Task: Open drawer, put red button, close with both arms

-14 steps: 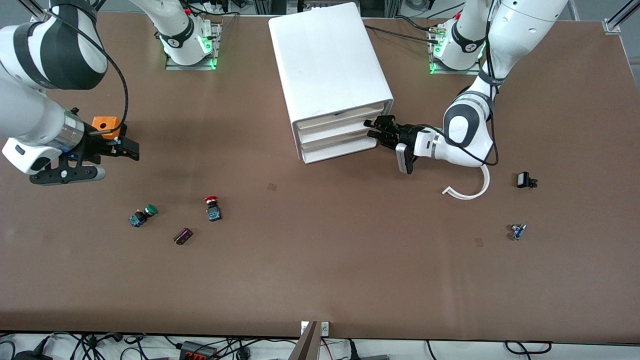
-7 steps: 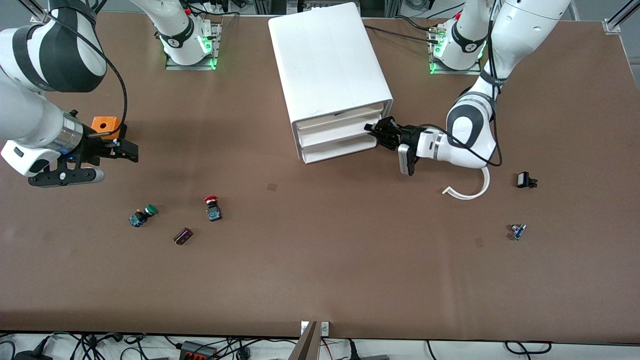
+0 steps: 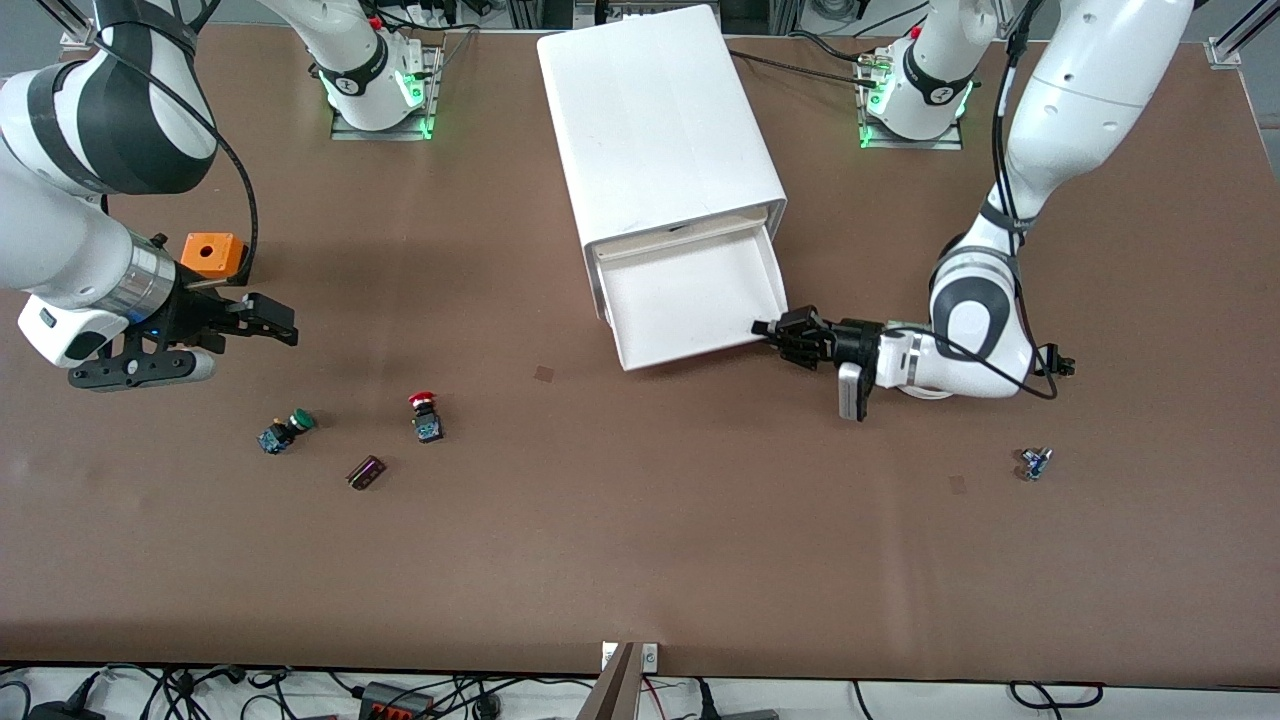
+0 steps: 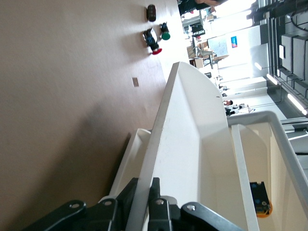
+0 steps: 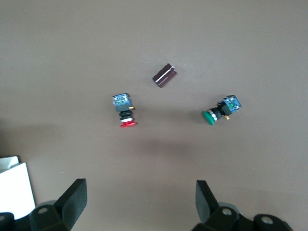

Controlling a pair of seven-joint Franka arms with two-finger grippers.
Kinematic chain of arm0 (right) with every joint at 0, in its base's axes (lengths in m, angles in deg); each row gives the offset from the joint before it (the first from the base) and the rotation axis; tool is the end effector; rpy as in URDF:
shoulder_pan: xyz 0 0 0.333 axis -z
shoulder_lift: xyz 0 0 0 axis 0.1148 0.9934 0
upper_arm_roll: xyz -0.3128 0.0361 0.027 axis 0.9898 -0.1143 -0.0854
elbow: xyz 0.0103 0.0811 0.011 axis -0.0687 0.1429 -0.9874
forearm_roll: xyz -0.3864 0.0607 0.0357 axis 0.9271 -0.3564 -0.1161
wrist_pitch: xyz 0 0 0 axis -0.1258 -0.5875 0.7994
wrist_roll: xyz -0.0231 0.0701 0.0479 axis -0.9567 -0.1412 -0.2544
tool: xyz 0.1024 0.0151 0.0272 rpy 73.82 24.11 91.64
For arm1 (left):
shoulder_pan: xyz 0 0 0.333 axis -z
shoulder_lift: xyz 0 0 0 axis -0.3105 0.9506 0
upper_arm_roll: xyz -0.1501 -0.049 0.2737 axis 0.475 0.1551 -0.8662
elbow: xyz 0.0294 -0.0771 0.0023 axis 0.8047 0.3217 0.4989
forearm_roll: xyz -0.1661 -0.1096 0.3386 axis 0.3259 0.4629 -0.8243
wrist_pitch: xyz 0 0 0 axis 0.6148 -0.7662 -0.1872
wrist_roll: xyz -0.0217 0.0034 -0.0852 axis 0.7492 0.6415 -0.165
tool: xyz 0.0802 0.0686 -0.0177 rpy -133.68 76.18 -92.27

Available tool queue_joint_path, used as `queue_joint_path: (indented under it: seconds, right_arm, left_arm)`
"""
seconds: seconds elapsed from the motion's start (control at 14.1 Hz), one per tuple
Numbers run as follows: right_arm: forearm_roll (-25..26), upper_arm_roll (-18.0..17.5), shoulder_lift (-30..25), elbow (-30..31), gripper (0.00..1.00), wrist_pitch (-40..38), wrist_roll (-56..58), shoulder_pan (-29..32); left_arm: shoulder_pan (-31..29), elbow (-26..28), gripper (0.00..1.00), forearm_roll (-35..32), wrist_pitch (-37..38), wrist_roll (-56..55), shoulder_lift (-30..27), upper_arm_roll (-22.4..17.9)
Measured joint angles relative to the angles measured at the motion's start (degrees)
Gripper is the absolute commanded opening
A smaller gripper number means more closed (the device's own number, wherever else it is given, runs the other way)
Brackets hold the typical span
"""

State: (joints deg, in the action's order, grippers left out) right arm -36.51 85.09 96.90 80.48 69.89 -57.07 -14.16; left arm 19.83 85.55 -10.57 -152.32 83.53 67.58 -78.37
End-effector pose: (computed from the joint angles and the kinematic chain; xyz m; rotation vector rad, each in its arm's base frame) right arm 0.6206 0.0627 0.4863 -3.0423 -0.1382 0.0207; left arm 0.5827 -0.1774 0.1805 1.8448 -0.4284 -0.0335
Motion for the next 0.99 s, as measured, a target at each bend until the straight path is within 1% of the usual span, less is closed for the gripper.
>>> queue_joint_path:
  seconds: [0.21,0.35,0.42,0.57,0.71,0.85,0.99]
  right_arm:
    - [-0.1,0.0,2.0,0.0,1.0,0.4,0.1,-0.2]
    - [-0.1,-0.1,5.8,-0.1,1.0,3.8,0.1,-1.0]
    - [-0.1,-0.1,8.1,-0.4,1.0,5.7,0.1,-2.0]
    - [-0.1,-0.2,12.2,-0.9,1.0,9.6,0.0,-4.1]
    - [-0.1,-0.2,15.6,-1.3,1.0,12.0,0.0,-5.4]
    - [-0.1,-0.2,19.2,-2.0,1.0,12.9,2.0,-5.6]
    - [-0.3,-0.2,23.5,-4.3,1.0,13.7,6.6,-5.5]
  left_arm:
    - [0.1,-2.1,1.0,0.0,-1.6,0.1,1.5,-0.4]
    - [0.2,-3.1,1.0,-1.0,-3.1,-0.7,1.1,-1.2]
    - [0.2,-3.9,1.0,-3.7,-3.2,-3.2,0.7,-1.7]
    - [0.1,-5.8,1.0,-11.9,-2.6,-12.9,-1.7,-2.0]
    - [0.2,-7.3,1.0,-21.6,-0.3,-25.3,-5.5,-2.0]
    - [0.3,-8.9,1.0,-32.2,3.9,-36.8,-9.1,-2.0]
    - [0.2,-11.2,1.0,-43.1,8.7,-45.8,-11.3,-2.2]
